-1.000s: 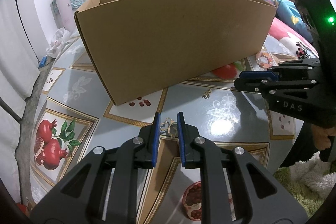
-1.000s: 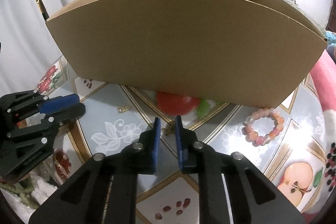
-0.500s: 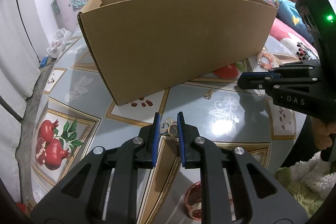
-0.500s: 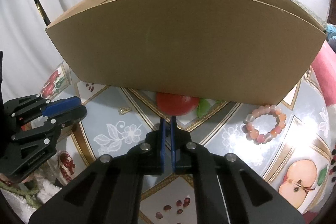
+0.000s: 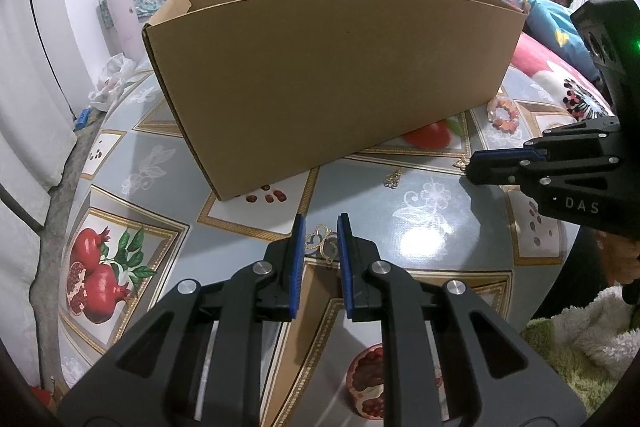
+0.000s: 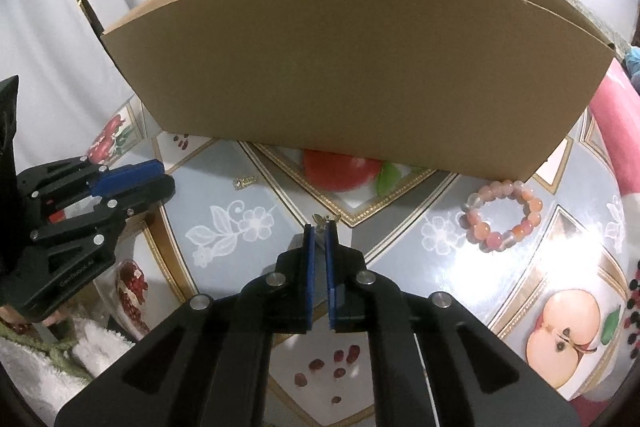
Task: Organize jewelry
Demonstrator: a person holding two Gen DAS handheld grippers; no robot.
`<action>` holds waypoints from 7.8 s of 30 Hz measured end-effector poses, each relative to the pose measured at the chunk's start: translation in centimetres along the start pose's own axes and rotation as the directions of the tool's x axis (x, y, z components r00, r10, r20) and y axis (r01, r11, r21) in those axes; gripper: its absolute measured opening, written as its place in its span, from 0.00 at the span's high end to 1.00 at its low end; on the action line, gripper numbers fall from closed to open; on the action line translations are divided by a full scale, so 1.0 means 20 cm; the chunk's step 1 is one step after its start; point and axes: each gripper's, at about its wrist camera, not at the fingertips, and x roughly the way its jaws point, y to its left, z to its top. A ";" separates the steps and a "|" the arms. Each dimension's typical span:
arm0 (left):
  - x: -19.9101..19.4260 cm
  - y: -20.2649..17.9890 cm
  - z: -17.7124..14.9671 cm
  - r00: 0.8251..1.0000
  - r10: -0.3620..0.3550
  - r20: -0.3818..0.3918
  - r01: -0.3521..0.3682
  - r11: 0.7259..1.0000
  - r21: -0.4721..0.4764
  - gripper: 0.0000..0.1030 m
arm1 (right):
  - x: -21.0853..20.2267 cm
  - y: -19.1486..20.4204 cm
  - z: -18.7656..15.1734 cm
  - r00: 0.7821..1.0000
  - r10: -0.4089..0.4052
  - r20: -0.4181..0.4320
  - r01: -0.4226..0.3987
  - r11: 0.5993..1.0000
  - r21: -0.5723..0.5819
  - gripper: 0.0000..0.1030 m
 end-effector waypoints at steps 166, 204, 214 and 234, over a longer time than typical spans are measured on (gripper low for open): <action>0.16 -0.23 0.12 0.999 -0.049 0.001 0.048 0.994 0.103 0.88 | -0.04 -0.25 -0.08 0.993 0.012 0.120 -0.033 0.984 0.174 0.63; 0.13 -0.18 0.12 0.994 -0.035 -0.104 0.033 0.999 -0.023 0.98 | -0.10 -0.37 0.04 0.984 -0.106 0.140 0.093 0.991 0.100 0.63; 0.14 -0.17 0.14 0.993 -0.035 -0.117 0.032 0.999 -0.032 0.98 | -0.03 -0.35 0.06 0.991 -0.103 0.085 0.097 0.992 0.076 0.63; 0.14 -0.17 0.14 0.992 -0.035 -0.118 0.031 0.999 -0.034 0.98 | -0.01 -0.36 0.05 0.990 -0.128 0.054 0.122 0.987 0.106 0.90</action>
